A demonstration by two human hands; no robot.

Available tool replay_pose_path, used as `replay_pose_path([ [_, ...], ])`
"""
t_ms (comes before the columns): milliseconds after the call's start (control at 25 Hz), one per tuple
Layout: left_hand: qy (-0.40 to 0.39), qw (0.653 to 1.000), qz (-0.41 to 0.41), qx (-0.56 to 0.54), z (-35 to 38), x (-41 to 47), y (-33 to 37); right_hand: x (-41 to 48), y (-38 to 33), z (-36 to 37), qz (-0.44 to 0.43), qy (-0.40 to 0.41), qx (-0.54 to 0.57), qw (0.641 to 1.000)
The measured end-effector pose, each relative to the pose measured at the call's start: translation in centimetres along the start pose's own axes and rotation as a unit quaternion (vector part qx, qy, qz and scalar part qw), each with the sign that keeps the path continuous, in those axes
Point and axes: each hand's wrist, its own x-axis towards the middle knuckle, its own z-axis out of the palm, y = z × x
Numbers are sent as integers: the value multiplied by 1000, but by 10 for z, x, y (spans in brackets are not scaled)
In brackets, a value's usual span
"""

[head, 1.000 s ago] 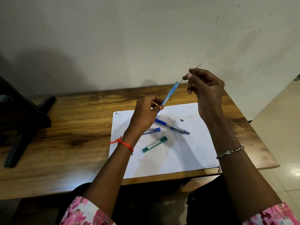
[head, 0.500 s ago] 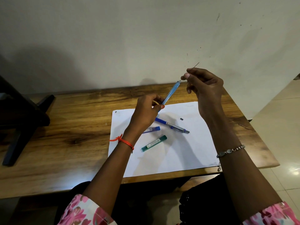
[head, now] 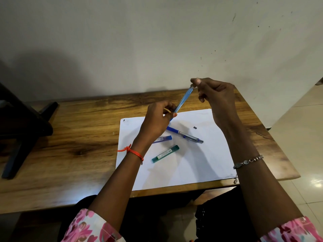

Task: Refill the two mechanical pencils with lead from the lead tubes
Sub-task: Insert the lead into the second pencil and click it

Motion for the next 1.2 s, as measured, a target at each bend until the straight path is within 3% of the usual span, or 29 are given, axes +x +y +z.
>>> replay_pose_path([
  [160,0,1000,-4,-4,0,0,0,2,1,-4,44,30,2,999],
  [280,10,1000,-4,-10,-1,1,-2,4,7,-14,98,-10,-156,983],
  [400,19,1000,-7,-12,-2,2,-2,1,13,-21,183,-135,-407,885],
  [480,18,1000,-7,-11,-1,1,-1,-1,18,-17,221,-194,-490,821],
  [640,17,1000,-5,-11,-1,1,-1,0,22,-10,236,-198,-519,797],
  [680,17,1000,-6,-11,0,1,-1,-1,20,-9,224,-194,-516,804],
  [760,17,1000,-9,-6,0,2,-1,-1,14,-7,172,-153,-436,870],
  [840,17,1000,-9,-6,0,2,-1,0,6,-5,114,-66,-257,957],
  [880,15,1000,-10,-9,-1,2,0,1,3,-5,92,-28,-153,983],
  [1000,11,1000,-8,-12,0,2,0,5,2,-8,52,16,40,998],
  [1200,4,1000,-4,-4,2,0,1,3,2,-5,34,-14,54,998],
])
